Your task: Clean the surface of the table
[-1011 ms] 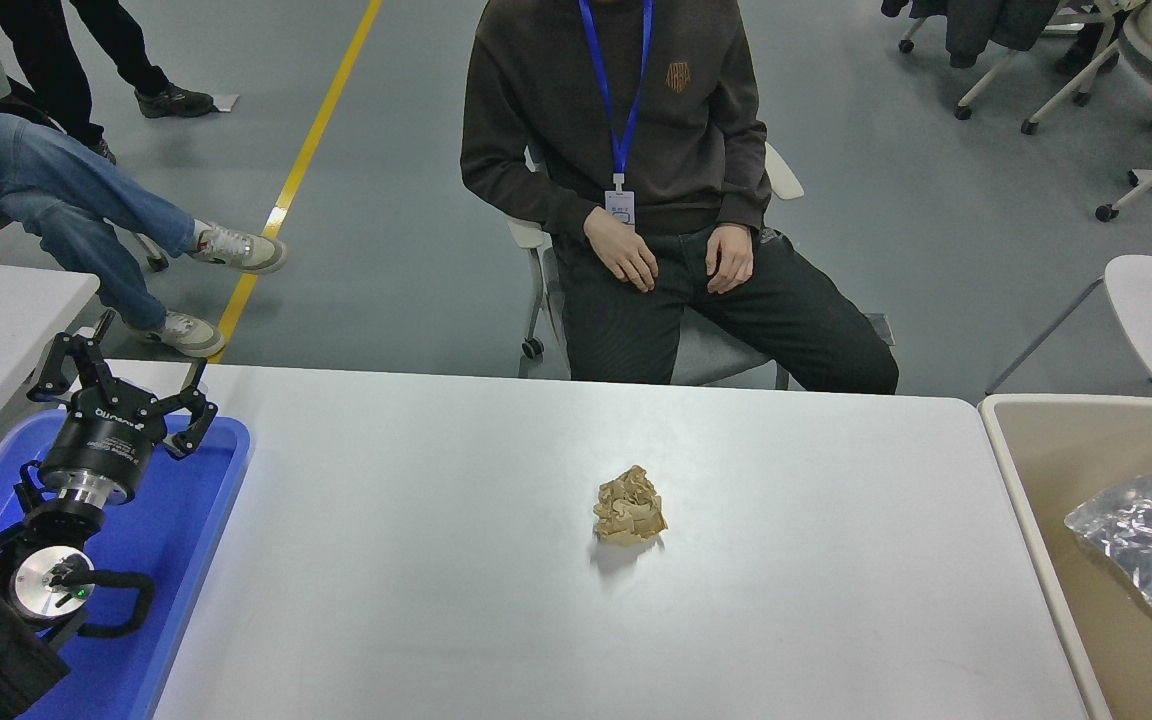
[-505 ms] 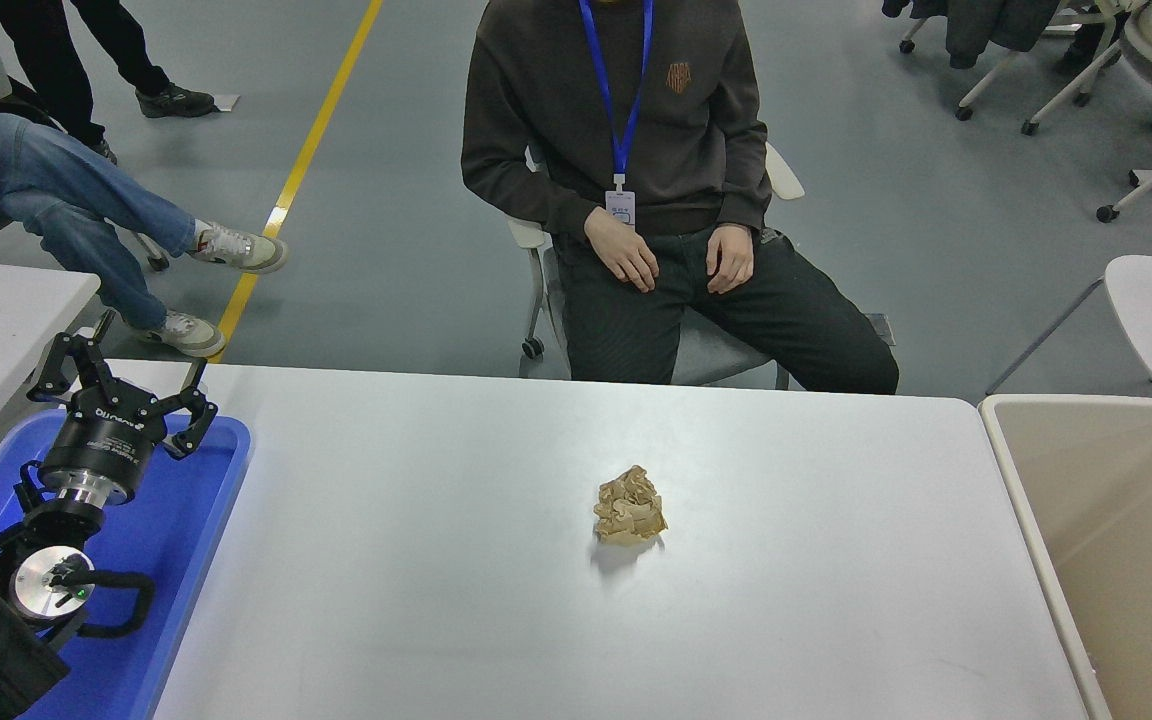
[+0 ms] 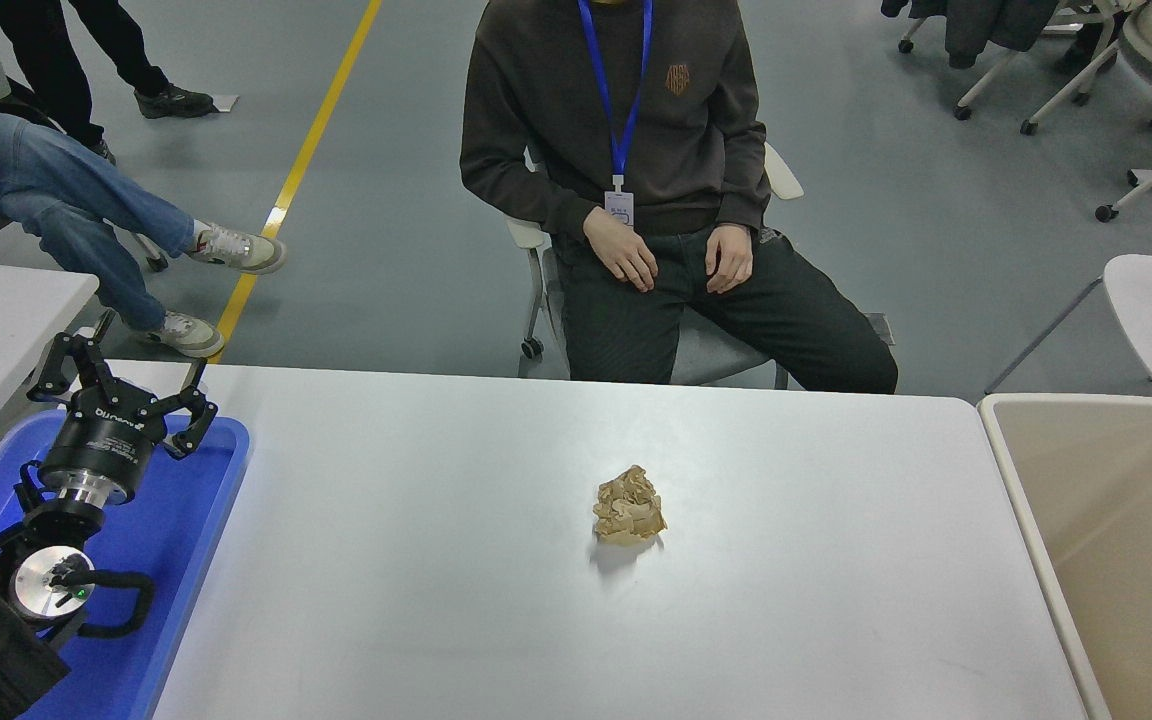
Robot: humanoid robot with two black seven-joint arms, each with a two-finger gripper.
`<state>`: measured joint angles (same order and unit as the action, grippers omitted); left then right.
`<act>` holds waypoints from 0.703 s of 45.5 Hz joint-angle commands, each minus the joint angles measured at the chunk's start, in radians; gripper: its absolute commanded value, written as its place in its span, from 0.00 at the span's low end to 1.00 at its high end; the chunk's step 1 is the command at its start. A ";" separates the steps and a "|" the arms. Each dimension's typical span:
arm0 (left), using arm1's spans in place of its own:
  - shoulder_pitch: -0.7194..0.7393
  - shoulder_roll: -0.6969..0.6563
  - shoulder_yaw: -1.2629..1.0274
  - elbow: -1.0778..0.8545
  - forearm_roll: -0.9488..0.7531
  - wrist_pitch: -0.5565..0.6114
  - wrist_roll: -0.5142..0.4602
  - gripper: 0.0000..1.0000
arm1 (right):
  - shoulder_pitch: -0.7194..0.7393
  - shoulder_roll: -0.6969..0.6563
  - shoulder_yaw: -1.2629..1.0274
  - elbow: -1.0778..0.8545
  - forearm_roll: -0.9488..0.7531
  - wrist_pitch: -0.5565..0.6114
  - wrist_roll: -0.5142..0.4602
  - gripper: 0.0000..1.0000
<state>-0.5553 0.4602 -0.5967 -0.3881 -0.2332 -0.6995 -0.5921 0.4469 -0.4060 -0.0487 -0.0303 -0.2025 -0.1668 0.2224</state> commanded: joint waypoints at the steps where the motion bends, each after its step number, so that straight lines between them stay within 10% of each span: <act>1: 0.000 0.000 0.000 0.000 0.000 0.000 0.000 1.00 | 0.023 -0.014 0.013 -0.006 0.095 0.003 0.002 0.98; 32: 0.000 0.000 0.000 0.000 0.000 0.000 0.000 1.00 | -0.040 -0.192 0.677 0.362 0.110 0.032 0.011 0.99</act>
<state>-0.5553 0.4602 -0.5967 -0.3881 -0.2332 -0.6995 -0.5921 0.4465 -0.5451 0.3440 0.1888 -0.0900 -0.1393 0.2317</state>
